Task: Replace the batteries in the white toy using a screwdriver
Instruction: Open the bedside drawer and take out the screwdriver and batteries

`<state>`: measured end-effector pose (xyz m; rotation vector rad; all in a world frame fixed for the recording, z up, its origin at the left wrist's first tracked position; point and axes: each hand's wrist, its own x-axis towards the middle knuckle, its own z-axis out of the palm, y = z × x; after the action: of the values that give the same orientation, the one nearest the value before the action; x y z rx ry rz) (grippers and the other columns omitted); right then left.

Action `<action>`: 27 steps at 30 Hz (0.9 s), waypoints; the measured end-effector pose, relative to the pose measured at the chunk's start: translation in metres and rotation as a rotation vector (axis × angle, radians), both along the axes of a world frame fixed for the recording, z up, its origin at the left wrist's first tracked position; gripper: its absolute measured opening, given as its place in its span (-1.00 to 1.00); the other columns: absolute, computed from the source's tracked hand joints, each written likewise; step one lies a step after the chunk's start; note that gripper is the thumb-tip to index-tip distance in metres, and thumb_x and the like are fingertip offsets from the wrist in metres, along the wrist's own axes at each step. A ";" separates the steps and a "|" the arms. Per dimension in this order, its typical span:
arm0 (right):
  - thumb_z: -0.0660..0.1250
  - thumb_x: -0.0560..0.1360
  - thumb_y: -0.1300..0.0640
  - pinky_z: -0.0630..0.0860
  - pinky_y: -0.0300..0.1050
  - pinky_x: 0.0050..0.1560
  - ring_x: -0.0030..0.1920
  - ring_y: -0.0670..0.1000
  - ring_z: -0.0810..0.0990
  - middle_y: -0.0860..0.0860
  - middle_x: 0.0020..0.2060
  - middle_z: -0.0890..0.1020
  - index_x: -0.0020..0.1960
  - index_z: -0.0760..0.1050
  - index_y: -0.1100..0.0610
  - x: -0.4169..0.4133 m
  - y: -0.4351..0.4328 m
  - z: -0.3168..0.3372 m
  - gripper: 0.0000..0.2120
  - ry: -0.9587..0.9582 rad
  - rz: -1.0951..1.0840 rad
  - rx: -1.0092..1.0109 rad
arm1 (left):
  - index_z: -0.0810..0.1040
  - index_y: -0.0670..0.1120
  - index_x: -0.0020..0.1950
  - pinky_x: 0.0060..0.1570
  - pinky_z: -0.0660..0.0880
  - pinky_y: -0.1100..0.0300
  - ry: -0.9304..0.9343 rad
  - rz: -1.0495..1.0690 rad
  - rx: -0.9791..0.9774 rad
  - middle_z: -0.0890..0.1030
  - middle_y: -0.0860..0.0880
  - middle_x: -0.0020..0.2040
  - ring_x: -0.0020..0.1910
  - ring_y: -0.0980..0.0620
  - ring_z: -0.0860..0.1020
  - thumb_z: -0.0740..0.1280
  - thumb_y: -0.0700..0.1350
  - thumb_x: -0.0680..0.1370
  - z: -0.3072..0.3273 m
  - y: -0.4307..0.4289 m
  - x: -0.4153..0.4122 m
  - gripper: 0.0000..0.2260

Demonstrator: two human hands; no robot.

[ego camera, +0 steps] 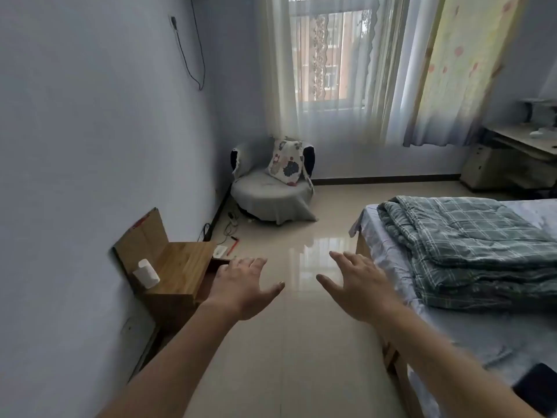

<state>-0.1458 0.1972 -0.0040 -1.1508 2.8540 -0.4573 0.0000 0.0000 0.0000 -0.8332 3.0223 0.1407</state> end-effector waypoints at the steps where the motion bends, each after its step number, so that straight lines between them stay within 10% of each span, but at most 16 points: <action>1: -0.02 0.52 -0.43 0.22 0.14 0.48 0.54 0.06 0.19 -0.01 0.52 0.29 0.56 0.11 -0.11 -0.008 -0.003 -0.001 -0.29 -0.015 0.005 0.007 | 0.12 0.11 0.59 0.47 0.16 -0.06 -0.003 -0.004 0.004 0.25 0.01 0.57 0.55 -0.03 0.17 0.01 0.46 0.51 -0.001 -0.003 -0.006 -0.27; 27: 0.04 0.54 -0.38 0.38 0.06 0.31 0.42 0.04 0.38 -0.05 0.42 0.44 0.50 0.25 -0.04 -0.269 -0.179 0.015 -0.35 0.111 0.326 -0.071 | 0.13 0.12 0.58 0.46 0.17 -0.07 0.072 0.305 0.035 0.22 0.07 0.57 0.53 0.00 0.19 0.03 0.43 0.53 0.005 -0.132 -0.211 -0.30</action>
<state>-0.4147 0.0183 0.0107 -1.6646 2.6778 -0.4925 -0.2115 -0.1322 0.0046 -1.3077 2.9246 0.2272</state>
